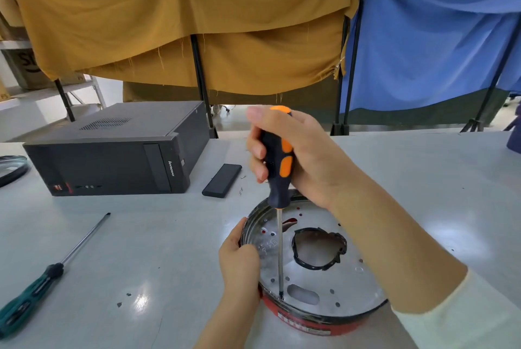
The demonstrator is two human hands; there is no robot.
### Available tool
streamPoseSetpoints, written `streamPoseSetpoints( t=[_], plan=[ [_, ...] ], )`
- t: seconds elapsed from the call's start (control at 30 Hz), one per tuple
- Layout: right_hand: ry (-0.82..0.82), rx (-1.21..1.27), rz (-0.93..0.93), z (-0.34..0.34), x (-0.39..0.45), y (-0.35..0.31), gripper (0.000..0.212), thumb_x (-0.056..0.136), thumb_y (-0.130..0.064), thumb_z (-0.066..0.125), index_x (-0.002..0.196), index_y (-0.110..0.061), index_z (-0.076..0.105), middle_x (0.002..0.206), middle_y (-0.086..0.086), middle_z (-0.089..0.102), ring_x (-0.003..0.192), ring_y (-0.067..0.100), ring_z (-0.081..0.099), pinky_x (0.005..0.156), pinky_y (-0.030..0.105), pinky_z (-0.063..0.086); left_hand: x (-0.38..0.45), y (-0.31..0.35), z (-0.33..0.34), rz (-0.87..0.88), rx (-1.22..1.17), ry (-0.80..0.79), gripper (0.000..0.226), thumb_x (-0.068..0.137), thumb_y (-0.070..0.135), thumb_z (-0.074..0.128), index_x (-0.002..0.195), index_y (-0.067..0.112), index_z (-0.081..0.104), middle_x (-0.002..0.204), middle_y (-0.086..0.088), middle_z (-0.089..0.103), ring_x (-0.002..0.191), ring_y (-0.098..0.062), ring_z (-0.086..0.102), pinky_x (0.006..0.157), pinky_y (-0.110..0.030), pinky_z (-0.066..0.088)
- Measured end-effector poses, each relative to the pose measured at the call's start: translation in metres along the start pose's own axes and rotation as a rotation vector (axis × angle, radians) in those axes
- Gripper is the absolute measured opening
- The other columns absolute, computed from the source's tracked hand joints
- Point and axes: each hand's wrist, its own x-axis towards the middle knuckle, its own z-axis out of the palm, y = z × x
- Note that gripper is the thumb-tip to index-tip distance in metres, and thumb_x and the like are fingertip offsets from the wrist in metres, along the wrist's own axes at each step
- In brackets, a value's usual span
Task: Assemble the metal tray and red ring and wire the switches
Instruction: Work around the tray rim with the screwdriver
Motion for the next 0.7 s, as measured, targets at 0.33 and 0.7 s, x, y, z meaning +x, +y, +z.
streamPoseSetpoints(
  t=[0.33, 0.7],
  plan=[
    [0.232, -0.047, -0.153, 0.020, -0.001, 0.015, 0.030, 0.090, -0.014, 0.051, 0.061, -0.017, 0.047, 0.052, 0.006, 0.045, 0.036, 0.011, 0.035, 0.038, 0.018, 0.033, 0.001, -0.003, 0.000, -0.009, -0.046, 0.048, 0.070, 0.077, -0.019, 0.028, 0.130, 0.016, 0.059, 0.110, -0.007, 0.071, 0.099, -0.029, 0.068, 0.092, -0.046, 0.054],
    [-0.431, 0.199, 0.103, -0.003, 0.004, -0.006, 0.021, 0.083, -0.020, 0.049, 0.063, -0.015, 0.049, 0.052, -0.005, 0.045, 0.035, 0.008, 0.041, 0.049, 0.026, 0.049, 0.000, -0.002, -0.001, 0.021, -0.014, 0.014, 0.072, 0.074, -0.019, 0.029, 0.129, 0.016, 0.061, 0.111, -0.007, 0.071, 0.097, -0.028, 0.069, 0.090, -0.049, 0.055]
  ],
)
